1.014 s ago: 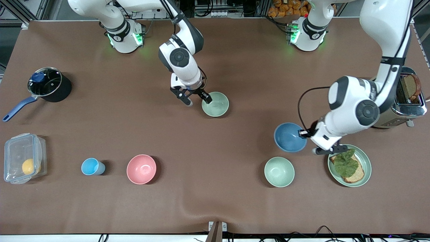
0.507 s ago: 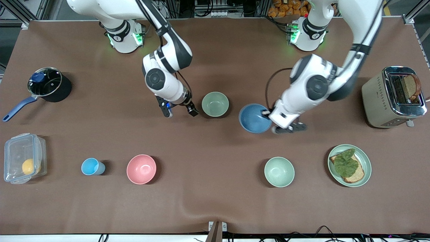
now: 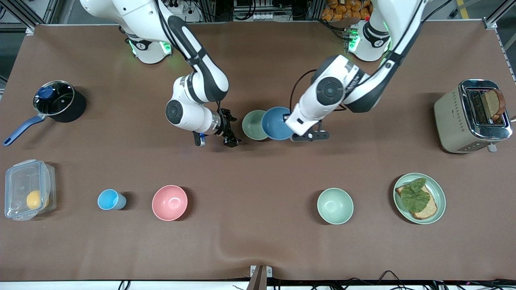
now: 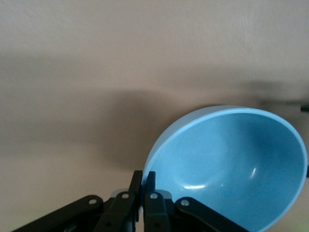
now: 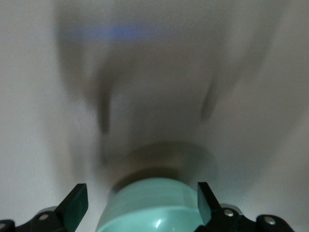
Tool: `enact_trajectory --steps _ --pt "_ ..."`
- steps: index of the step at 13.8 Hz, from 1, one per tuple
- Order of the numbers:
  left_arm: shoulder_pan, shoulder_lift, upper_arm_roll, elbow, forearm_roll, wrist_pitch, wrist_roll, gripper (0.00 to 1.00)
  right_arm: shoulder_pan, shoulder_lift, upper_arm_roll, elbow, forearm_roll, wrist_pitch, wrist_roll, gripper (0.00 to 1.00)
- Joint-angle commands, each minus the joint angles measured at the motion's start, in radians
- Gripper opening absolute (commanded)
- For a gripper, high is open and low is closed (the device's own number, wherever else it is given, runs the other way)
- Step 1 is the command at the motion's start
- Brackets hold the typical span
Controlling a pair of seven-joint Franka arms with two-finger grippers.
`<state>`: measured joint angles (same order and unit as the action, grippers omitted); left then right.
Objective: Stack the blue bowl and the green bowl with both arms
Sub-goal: 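Lower the blue bowl into the green bowl and open the left gripper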
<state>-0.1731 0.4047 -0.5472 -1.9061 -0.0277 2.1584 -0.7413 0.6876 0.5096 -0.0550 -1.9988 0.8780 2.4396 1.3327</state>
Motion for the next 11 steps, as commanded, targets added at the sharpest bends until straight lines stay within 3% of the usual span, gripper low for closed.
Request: enact_trajectory --steps 1,3,11 --pt "-0.071 0.054 0.006 0.03 -0.008 0.009 -0.052 0.0 -0.031 0.026 0.01 0.011 0.039 0.002 -0.027 1.0" --pt "-0.091 0.091 0.006 0.059 -0.005 0.011 -0.069 0.0 -0.043 0.03 0.01 0.009 0.091 0.001 -0.03 1.0" --pt "-0.144 0.209 0.01 0.15 0.035 0.027 -0.098 0.0 -0.039 0.032 0.012 0.009 0.144 0.004 -0.038 1.0"
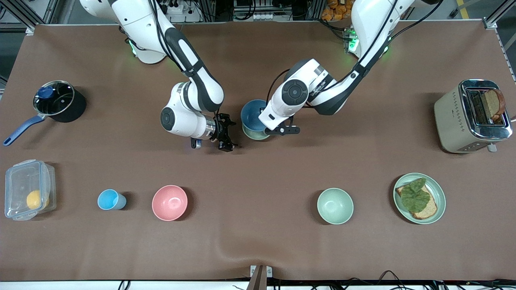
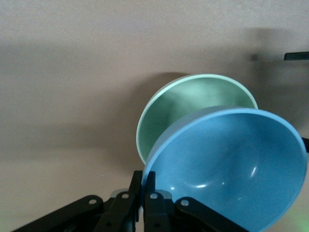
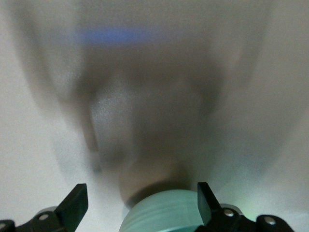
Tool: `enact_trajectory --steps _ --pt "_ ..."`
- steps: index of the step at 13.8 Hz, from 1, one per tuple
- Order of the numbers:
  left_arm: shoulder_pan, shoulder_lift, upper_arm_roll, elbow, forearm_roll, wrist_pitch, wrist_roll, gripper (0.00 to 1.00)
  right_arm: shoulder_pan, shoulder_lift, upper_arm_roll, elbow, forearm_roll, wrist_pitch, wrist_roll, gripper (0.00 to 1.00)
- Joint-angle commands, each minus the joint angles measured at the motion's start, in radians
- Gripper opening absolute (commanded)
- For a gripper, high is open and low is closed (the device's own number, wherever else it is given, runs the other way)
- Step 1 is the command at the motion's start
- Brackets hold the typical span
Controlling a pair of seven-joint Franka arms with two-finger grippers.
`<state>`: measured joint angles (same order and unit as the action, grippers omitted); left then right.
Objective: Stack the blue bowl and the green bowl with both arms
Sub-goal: 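Lower the blue bowl into the green bowl and open the left gripper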
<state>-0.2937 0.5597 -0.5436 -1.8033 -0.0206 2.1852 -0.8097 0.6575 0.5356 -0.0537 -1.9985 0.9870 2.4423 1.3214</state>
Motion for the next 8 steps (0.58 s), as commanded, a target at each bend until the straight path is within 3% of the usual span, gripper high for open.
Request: enact_trajectory --steps 1,3,4,5,8 --pt "-0.024 0.063 0.007 0.051 0.042 0.001 -0.036 0.0 -0.009 0.006 0.011 0.009 0.035 0.0 -0.028 1.0" --pt "-0.022 0.071 0.007 0.053 0.056 0.001 -0.039 0.0 -0.01 0.006 0.011 0.009 0.035 0.0 -0.028 1.0" --pt "-0.015 0.069 0.007 0.053 0.056 0.001 -0.037 0.29 -0.009 0.006 0.011 0.009 0.035 0.0 -0.03 1.0" --pt "-0.007 0.071 0.007 0.053 0.064 0.001 -0.023 0.99 -0.007 0.006 0.009 0.009 0.035 0.0 -0.034 1.0" --pt "-0.012 0.046 0.007 0.059 0.07 -0.01 -0.032 1.0 -0.01 0.006 0.011 0.009 0.035 0.0 -0.042 1.0"
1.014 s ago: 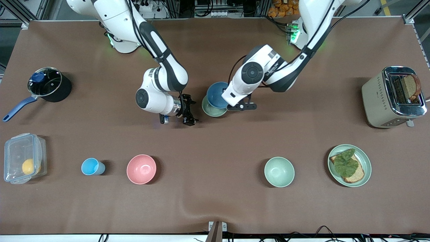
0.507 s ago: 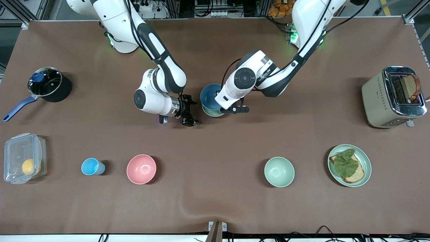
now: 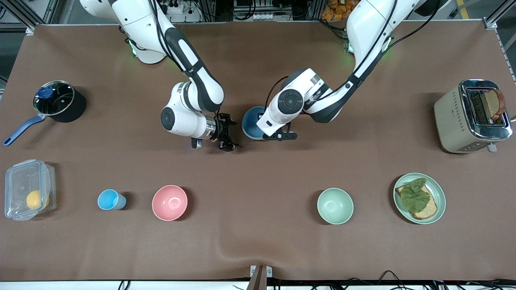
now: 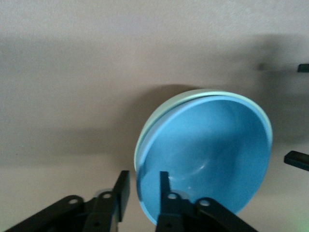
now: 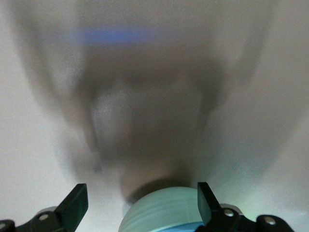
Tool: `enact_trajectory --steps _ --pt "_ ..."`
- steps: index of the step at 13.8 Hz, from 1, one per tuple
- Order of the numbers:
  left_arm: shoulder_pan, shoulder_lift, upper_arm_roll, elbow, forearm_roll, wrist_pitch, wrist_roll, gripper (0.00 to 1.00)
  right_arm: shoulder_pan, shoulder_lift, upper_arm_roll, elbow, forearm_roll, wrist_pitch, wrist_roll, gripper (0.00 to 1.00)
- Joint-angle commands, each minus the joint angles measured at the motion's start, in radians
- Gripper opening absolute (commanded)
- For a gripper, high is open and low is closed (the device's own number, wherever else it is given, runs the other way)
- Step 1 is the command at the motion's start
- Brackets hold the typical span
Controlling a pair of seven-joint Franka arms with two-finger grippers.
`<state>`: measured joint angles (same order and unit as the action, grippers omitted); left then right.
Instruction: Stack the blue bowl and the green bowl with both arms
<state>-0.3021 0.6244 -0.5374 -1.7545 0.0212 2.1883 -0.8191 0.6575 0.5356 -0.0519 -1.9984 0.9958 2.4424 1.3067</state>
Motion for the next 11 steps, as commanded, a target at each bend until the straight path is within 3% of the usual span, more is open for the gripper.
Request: enact_trajectory --steps 1,5,8,11 --pt "0.001 -0.038 0.001 0.01 0.028 -0.015 -0.022 1.0 -0.009 0.006 0.007 0.009 0.026 -0.002 -0.032 1.0" --pt "0.053 -0.097 0.004 0.081 0.034 -0.1 -0.022 1.0 -0.022 -0.017 0.003 0.007 0.003 -0.037 -0.098 1.0" --pt "0.136 -0.12 0.01 0.17 0.135 -0.243 -0.018 1.0 -0.033 -0.048 -0.061 0.007 -0.132 -0.153 -0.104 1.0" --pt "0.213 -0.19 0.01 0.179 0.206 -0.3 -0.006 1.0 -0.053 -0.11 -0.141 0.007 -0.239 -0.345 -0.112 1.0"
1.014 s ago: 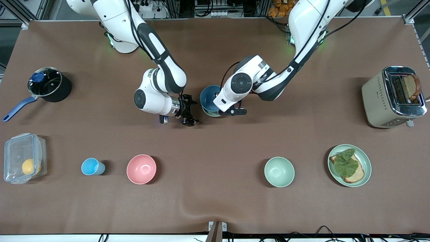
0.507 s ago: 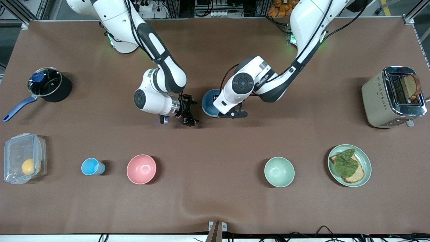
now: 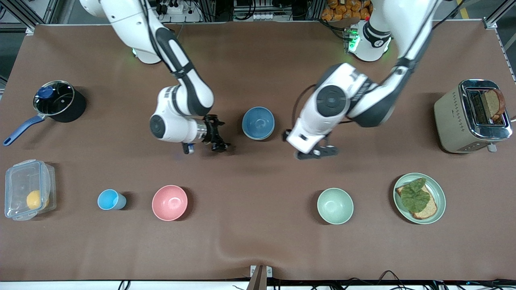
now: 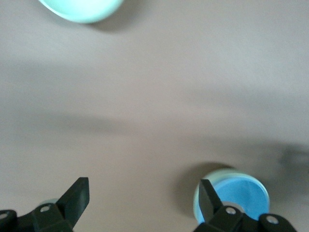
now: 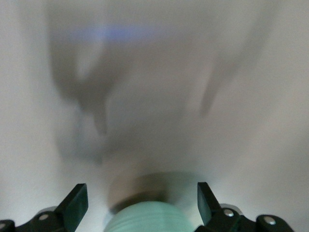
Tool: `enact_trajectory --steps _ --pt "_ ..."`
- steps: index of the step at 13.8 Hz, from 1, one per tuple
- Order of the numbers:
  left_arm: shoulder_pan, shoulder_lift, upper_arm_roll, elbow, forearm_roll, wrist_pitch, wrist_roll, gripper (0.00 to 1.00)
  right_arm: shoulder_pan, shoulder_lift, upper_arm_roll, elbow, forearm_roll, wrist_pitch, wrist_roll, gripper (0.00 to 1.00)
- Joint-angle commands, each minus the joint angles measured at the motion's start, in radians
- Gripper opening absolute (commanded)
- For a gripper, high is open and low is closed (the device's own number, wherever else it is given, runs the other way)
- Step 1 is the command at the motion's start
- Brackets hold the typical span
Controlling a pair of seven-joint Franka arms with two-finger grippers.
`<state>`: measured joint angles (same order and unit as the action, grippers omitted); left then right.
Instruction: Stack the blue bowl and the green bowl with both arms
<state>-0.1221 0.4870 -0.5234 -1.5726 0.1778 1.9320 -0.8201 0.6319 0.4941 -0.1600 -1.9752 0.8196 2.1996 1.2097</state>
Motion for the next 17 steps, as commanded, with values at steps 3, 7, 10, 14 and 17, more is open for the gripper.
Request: enact_trajectory --steps 3,7,10,14,17 --pt "0.09 -0.142 -0.004 -0.001 0.071 -0.106 0.07 1.0 -0.084 -0.139 -0.11 -0.016 -0.117 -0.274 -0.111 1.0" --pt "0.105 -0.217 -0.003 0.096 0.071 -0.309 0.221 1.0 -0.127 -0.225 -0.199 -0.004 -0.244 -0.426 -0.194 1.0" --pt "0.162 -0.222 -0.01 0.149 0.062 -0.384 0.355 1.0 -0.265 -0.271 -0.185 0.01 -0.319 -0.512 -0.37 1.0" --pt "0.238 -0.248 -0.009 0.189 0.054 -0.429 0.494 1.0 -0.485 -0.31 -0.061 0.125 -0.552 -0.63 -0.505 1.0" --pt "0.308 -0.304 -0.007 0.183 0.049 -0.449 0.601 1.0 -0.584 -0.365 0.031 0.199 -0.624 -0.635 -0.507 1.0"
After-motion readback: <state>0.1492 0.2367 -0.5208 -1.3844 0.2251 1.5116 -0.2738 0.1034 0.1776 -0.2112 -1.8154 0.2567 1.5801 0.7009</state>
